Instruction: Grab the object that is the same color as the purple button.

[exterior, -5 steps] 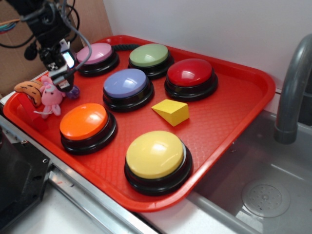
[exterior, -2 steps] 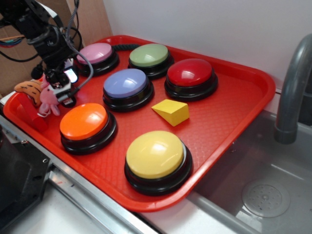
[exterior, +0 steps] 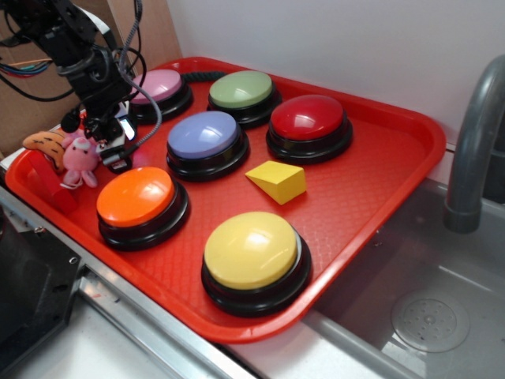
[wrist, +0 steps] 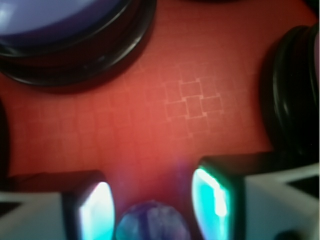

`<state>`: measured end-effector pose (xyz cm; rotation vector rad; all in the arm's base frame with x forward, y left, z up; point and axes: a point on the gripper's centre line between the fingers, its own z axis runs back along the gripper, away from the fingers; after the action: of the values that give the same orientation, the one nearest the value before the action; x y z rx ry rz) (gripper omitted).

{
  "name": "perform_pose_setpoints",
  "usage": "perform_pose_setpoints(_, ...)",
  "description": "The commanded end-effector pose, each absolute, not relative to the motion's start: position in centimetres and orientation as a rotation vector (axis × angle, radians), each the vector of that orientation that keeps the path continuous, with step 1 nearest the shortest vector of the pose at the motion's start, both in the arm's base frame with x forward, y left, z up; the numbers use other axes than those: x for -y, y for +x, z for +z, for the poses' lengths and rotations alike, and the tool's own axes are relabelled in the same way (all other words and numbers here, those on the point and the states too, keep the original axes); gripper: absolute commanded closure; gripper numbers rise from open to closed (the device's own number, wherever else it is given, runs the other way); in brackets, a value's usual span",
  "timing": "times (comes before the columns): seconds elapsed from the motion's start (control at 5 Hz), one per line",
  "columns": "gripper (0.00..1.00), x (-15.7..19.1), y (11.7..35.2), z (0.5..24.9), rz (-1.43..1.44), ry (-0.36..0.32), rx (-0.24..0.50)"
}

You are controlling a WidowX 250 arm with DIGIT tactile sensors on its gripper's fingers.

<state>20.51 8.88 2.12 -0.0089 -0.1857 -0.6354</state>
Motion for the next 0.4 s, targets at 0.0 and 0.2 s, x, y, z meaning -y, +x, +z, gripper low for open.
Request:
perform_pose_setpoints(0.0, 1.00, -8.9, 21.3, 2.9, -0.613, 0.008, 0.185)
perform_pose_setpoints(0.2, 1.00, -8.7, 21.6, 4.1, -0.587, -0.002, 0.181)
